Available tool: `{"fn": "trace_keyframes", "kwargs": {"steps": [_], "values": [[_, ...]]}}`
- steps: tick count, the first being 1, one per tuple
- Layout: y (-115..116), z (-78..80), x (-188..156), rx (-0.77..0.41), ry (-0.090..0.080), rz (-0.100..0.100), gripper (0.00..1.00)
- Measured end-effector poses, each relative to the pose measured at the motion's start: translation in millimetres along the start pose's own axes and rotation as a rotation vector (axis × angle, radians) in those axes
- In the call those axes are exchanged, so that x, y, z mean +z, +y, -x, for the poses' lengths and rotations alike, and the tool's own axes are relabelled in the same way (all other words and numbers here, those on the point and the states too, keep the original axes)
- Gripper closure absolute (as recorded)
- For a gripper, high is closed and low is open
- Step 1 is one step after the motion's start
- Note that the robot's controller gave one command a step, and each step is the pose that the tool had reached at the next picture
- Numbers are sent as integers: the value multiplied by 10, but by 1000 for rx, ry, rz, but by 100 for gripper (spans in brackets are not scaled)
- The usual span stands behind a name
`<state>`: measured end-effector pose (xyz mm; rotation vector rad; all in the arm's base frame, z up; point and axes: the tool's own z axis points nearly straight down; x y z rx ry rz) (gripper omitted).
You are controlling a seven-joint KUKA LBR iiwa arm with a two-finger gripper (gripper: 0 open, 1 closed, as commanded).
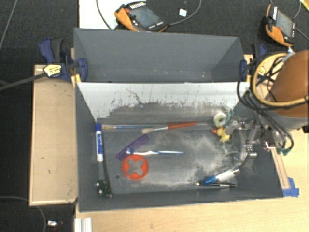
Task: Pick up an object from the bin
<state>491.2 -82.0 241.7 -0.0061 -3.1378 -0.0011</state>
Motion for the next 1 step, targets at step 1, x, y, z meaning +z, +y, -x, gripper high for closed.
{"fn": "trace_keyframes", "kwargs": {"steps": [1], "values": [[3,15,-29,-6,-7,-1,0]]}}
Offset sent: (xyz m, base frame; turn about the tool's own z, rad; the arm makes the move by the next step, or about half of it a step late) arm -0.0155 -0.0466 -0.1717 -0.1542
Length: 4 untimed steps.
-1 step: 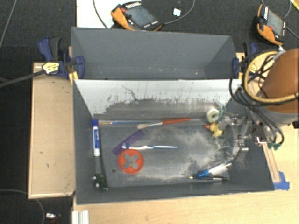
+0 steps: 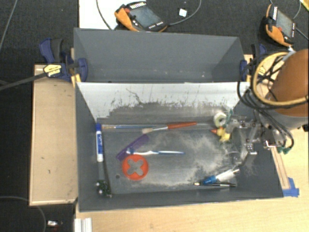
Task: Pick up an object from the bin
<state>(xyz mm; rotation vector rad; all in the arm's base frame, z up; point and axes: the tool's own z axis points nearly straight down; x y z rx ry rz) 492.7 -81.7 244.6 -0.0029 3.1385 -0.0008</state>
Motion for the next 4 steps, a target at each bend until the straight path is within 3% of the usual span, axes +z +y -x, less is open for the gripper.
{"fn": "trace_keyframes", "kwargs": {"steps": [1,2,3,4], "values": [[-462,-155,1729,-147,-6,0,0],[-445,-162,877,-454,-15,-5,0],[-519,-126,1448,-135,-8,4,0],[-386,-77,1736,-571,-20,-6,0]]}}
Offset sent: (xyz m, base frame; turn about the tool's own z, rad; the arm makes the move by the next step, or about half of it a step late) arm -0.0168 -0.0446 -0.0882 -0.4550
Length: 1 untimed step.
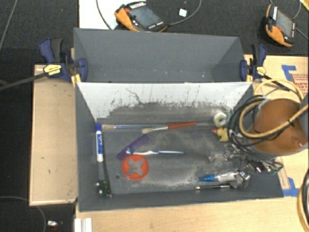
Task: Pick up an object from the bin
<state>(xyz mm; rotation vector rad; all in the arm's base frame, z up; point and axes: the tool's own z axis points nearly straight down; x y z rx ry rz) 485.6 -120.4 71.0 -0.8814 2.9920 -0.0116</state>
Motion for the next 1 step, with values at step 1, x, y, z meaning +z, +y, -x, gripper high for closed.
{"fn": "trace_keyframes", "kwargs": {"steps": [1], "values": [[16,-73,1,316,6,14,100]]}}
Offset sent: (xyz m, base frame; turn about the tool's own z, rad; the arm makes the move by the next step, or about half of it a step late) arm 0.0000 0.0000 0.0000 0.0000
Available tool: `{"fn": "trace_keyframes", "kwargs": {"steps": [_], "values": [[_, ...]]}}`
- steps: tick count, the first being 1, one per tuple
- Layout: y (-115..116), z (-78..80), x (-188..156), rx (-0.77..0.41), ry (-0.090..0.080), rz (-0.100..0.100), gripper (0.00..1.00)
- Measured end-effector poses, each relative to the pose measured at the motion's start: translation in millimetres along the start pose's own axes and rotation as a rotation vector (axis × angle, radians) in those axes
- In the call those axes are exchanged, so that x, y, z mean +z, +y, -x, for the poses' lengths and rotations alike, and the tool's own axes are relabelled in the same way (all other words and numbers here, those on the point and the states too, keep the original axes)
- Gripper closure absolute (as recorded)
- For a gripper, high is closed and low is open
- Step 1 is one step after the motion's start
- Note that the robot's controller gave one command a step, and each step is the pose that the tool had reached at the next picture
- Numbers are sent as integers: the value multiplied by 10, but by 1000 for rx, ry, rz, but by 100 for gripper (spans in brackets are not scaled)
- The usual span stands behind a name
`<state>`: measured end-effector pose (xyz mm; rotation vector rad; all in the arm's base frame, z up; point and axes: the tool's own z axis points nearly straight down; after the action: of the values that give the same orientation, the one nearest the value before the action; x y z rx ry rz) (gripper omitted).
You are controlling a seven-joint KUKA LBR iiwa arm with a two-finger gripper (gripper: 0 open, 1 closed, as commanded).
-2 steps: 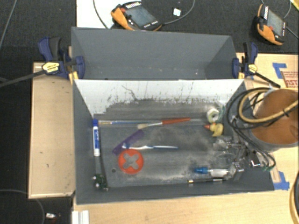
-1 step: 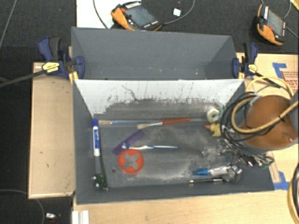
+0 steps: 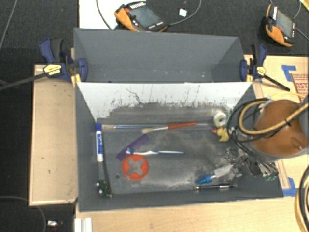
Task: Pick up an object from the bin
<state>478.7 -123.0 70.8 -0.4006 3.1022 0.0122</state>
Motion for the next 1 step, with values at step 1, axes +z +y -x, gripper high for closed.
{"fn": "trace_keyframes", "kwargs": {"steps": [1], "values": [[0,0,0,-1,0,0,100]]}}
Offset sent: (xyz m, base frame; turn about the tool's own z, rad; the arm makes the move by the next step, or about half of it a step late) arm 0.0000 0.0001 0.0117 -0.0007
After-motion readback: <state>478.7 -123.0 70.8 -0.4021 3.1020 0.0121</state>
